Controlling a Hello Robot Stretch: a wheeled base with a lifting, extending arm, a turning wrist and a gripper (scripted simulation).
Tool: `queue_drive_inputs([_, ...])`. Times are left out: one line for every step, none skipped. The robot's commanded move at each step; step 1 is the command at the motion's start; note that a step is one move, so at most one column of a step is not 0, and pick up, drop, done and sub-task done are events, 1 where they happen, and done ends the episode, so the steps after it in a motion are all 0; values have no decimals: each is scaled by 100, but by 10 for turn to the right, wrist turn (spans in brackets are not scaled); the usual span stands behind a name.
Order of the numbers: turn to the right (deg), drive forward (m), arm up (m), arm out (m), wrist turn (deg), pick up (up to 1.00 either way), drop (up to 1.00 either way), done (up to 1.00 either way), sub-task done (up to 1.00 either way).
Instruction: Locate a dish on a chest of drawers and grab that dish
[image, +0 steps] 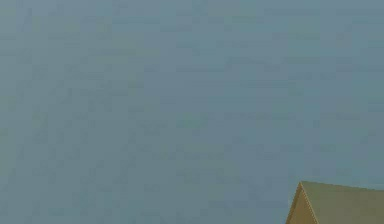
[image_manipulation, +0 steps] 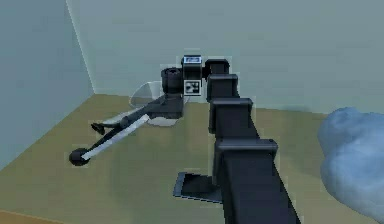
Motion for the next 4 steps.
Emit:
queue_drive_inputs([0, 0, 0, 0, 450, 0, 0, 0, 0])
queue_drive_inputs([0, 0, 0, 0, 390, 0, 0, 0, 0])
queue_drive_inputs([0, 0, 0, 0, 0, 100, 0, 0, 0])
queue_drive_inputs([0, 0, 0, 0, 0, 0, 0, 100, 0])
